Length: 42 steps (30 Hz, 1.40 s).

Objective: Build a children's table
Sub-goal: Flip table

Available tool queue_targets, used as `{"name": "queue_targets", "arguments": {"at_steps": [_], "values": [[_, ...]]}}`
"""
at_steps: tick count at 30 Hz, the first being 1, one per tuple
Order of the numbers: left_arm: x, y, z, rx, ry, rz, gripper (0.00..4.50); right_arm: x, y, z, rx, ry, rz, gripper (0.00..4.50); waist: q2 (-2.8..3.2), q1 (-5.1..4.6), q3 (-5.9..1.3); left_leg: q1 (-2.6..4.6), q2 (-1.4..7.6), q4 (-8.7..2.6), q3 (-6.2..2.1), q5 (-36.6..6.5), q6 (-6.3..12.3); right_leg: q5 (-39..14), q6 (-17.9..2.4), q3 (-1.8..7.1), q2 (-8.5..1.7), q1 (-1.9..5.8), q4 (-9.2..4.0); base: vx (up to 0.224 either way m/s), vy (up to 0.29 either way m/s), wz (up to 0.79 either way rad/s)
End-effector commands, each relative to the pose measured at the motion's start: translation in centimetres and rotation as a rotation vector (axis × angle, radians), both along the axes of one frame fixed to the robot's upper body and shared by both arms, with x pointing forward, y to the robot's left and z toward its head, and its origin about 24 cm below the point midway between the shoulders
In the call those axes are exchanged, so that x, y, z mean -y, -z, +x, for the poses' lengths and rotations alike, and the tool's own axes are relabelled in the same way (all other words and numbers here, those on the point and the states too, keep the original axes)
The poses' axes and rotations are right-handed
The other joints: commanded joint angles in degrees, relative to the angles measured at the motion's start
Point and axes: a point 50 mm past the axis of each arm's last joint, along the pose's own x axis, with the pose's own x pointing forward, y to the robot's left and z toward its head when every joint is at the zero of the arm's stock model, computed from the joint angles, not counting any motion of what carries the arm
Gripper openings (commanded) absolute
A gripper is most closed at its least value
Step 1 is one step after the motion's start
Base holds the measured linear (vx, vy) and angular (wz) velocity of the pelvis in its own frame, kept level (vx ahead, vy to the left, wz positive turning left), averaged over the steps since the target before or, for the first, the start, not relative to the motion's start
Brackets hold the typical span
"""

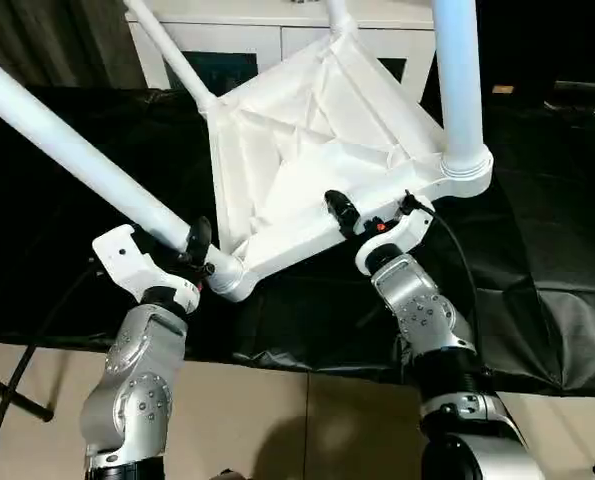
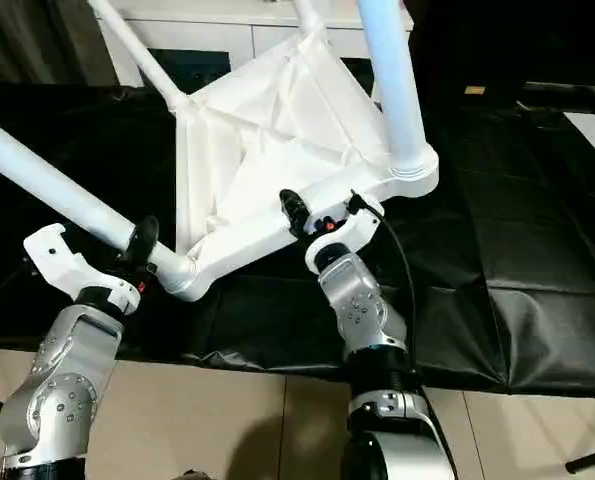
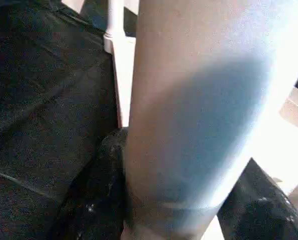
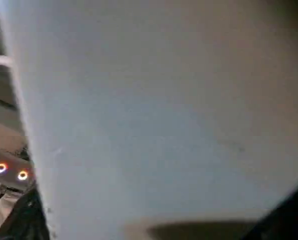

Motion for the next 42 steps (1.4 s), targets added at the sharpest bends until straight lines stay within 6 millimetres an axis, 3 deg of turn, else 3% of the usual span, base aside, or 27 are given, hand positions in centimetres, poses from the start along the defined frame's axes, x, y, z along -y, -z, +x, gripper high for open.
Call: {"name": "queue_targets", "arguments": {"at_steps": [1, 6, 7, 11, 12, 14, 16, 19, 22, 23, 26, 29, 31, 33, 35, 39, 42], "values": [[1.7, -1.0, -0.1, 0.068, 0.039, -0.154, 2.02, 0.1, -0.4, 0.6, -0.009, 0.05, 0.029, 3.83, 0.19, 0.08, -3.69, 1.0, 3.7, -4.37, -0.9, -0.5, 2.93, 8.9, -15.8, 1.64, -2.69, 2.13, -2.75, 0.0, 0.0, 0.0], [1.6, -0.8, 0.0, 0.052, 0.018, -0.142, 2.02, 0.2, -0.4, 0.7, 0.001, 0.051, -0.004, 3.41, 0.07, 0.17, -3.76, 1.02, 3.77, -4.27, -0.76, 0.2, 3.34, 9.4, -16.0, 1.63, -2.69, 2.11, -2.68, 0.0, 0.0, 0.0], [1.5, -0.8, 0.0, 0.047, 0.012, -0.14, 2.58, 0.2, -0.4, 0.8, 0.003, 0.05, -0.01, 3.32, 0.04, 0.16, -3.78, 1.08, 3.82, -4.24, -0.67, 0.2, 3.31, 9.4, -16.0, 1.6, -2.63, 2.04, -2.7, 0.0, 0.0, 0.0], [1.3, -0.8, -0.1, 0.064, 0.012, -0.201, 2.72, 0.3, -0.5, 0.9, 0.018, 0.058, -0.048, 3.08, 0.01, 0.18, -3.71, 1.18, 3.86, -4.42, -0.43, -1.3, 2.29, 7.6, -16.3, 1.6, -2.52, 1.85, -2.78, 0.0, 0.0, 0.0], [1.2, -0.9, -0.1, 0.068, 0.007, -0.212, 3.02, 0.5, -0.6, 0.9, 0.024, 0.064, -0.065, 2.97, -0.17, 0.07, -3.69, 1.02, 3.82, -4.41, -0.45, -1.0, 2.22, 7.8, -16.1, 1.61, -2.51, 2.01, -2.74, 0.0, 0.0, 0.0], [1.0, -0.9, -0.1, 0.068, -0.001, -0.209, 3.16, 0.8, -0.8, 1.0, 0.034, 0.08, -0.076, 2.79, -0.46, 0.22, -4.01, 0.77, 3.6, -3.99, -0.34, 1.2, 3.32, 10.2, -16.0, 1.78, -2.67, 2.25, -2.42, 0.0, 0.0, 0.0], [0.7, -0.9, -0.2, 0.067, -0.017, -0.2, 3.24, 1.3, -1.1, 1.1, 0.05, 0.105, -0.106, 2.73, -0.27, 0.5, -4.24, 0.75, 3.56, -3.49, -0.18, 4.0, 5.49, 13.3, -16.4, 1.74, -2.48, 1.7, -2.13, 0.0, 0.0, 0.0], [-0.1, -0.7, -0.2, 0.058, -0.059, -0.169, 3.56, 2.5, -2.0, 1.2, 0.09, 0.151, -0.168, 2.65, -0.29, 0.55, -3.92, 0.62, 3.76, -3.71, -0.14, 2.7, 6.34, 10.7, -16.4, 1.6, -2.51, 1.55, -2.35, 0.0, 0.0, 0.0], [-0.8, -0.7, -0.3, 0.059, -0.088, -0.129, 3.62, 3.8, -3.0, 1.3, 0.121, 0.202, -0.216, 2.62, -0.22, 0.77, -3.77, 0.92, 3.98, -4.04, -0.15, -0.1, 4.47, 5.9, -15.0, 1.63, -2.4, 1.39, -2.71, 0.0, 0.0, 0.0], [-1.1, -0.8, -0.3, 0.061, -0.101, -0.124, 3.92, 4.3, -3.3, 1.4, 0.129, 0.218, -0.234, 2.54, -0.2, 0.83, -3.71, 0.93, 4.0, -4.13, -0.16, -0.4, 4.05, 5.4, -14.7, 1.62, -2.36, 1.32, -2.78, 0.0, 0.0, 0.0], [-2.6, -0.8, -0.5, 0.069, -0.168, -0.099, 4.01, 5.7, -4.2, 1.3, 0.157, 0.269, -0.274, 2.46, -0.23, 1.35, -3.62, 1.16, 3.95, -4.39, -0.11, -2.6, 1.8, 3.8, -13.0, 1.75, -2.26, 1.14, -3.07, 0.0, 0.0, 0.0], [-5.3, -0.9, -0.9, 0.071, -0.303, -0.036, 4.01, 7.7, -5.7, 1.1, 0.194, 0.345, -0.345, 2.36, -0.29, 1.4, -3.69, 0.97, 3.87, -4.48, -0.24, -2.4, 1.15, 4.4, -12.0, 1.72, -2.17, 1.22, -2.98, 0.0, 0.0, 0.0], [-6.4, -0.9, -1.1, 0.068, -0.358, -0.005, 4.01, 8.6, -6.4, 1.0, 0.212, 0.381, -0.389, 2.31, -0.65, 1.37, -3.65, 0.95, 3.8, -4.52, -0.11, -2.9, 0.65, 4.0, -11.2, 1.77, -2.18, 1.16, -3.09, 0.0, 0.0, 0.0], [-6.9, -0.9, -1.1, 0.059, -0.386, 0.008, 4.01, 9.0, -6.7, 0.9, 0.216, 0.403, -0.415, 2.25, -0.4, 1.54, -3.61, 1.17, 3.82, -4.61, -0.1, -4.0, -0.01, 2.6, -10.7, 1.83, -2.23, 0.91, -3.19, 0.0, 0.0, 0.0], [-7.8, -0.7, -1.2, 0.033, -0.427, 0.052, 4.01, 10.0, -7.4, 0.5, 0.229, 0.445, -0.472, 2.23, -0.54, 1.56, -3.55, 1.22, 3.77, -4.75, -0.09, -4.9, -0.89, 1.9, -10.1, 1.87, -2.06, 0.85, -3.23, 0.0, 0.0, 0.0], [-8.2, -0.6, -1.1, 0.013, -0.447, 0.089, 4.01, 11.1, -8.9, 0.0, 0.264, 0.477, -0.665, 2.22, -0.49, 1.77, -3.58, 1.32, 3.65, -4.72, -0.14, -4.7, -2.08, 1.6, -7.9, 1.88, -1.93, 0.87, -3.35, 0.0, 0.0, 0.0], [-8.1, -0.5, -1.0, 0.009, -0.437, 0.097, 4.01, 11.6, -9.6, -0.1, 0.264, 0.497, -0.715, 2.19, -0.35, 2.22, -3.51, 1.34, 3.52, -4.76, 0.0, -6.1, -3.42, 0.3, -6.5, 1.97, -1.87, 0.76, -3.6, 0.0, 0.0, 0.0]]}}
